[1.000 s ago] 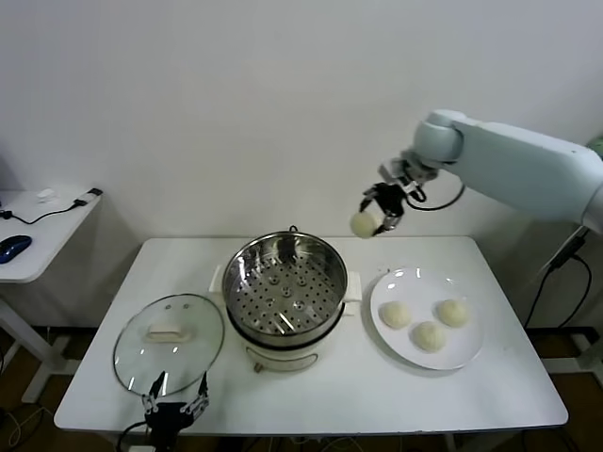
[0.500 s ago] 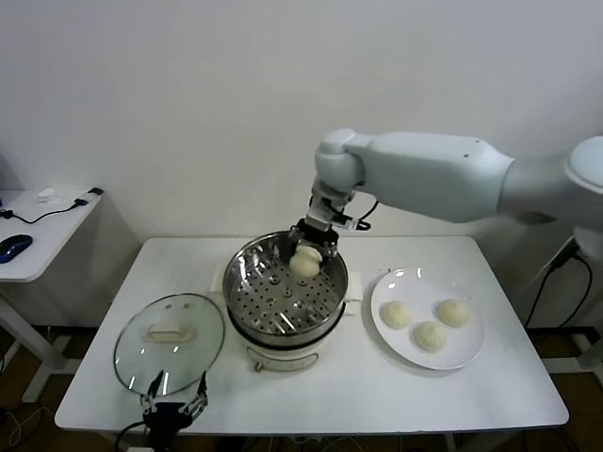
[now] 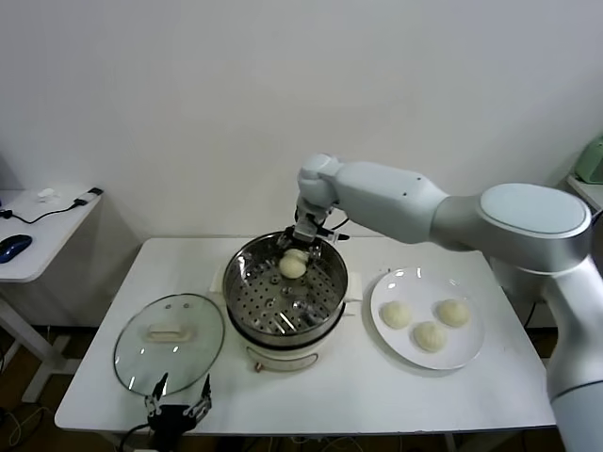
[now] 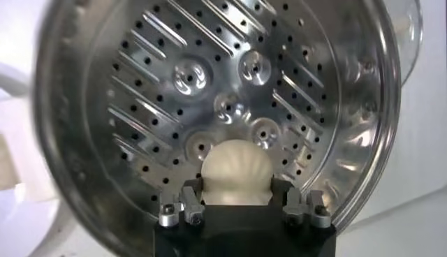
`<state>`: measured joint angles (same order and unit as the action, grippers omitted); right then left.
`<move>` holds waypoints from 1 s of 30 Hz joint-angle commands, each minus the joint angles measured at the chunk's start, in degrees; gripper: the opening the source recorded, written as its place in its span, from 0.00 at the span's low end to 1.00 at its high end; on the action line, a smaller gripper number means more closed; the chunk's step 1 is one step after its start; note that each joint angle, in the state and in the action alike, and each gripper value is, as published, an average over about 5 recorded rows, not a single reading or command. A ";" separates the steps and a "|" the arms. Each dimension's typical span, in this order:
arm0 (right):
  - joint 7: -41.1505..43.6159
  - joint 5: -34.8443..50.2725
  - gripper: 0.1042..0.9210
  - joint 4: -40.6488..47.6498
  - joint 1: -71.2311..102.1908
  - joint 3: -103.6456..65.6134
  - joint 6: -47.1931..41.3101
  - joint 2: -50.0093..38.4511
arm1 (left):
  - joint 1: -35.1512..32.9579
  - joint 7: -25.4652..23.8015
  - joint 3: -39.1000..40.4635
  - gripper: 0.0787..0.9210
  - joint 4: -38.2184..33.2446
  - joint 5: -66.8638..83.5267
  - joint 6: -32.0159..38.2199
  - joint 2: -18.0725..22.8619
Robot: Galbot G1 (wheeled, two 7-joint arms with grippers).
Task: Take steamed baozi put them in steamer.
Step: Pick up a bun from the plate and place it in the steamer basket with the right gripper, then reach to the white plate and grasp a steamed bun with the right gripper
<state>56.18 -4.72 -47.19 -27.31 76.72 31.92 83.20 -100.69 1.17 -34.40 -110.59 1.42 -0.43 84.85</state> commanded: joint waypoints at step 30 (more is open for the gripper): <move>-2.20 39.28 0.88 -33.07 -26.13 31.10 -41.22 -41.53 | -0.20 0.54 0.78 0.88 -0.49 -0.26 0.32 0.19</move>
<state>58.46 27.44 -66.65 -47.12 97.40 9.02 56.96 -100.86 1.72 -33.64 -111.01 1.08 -0.04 85.06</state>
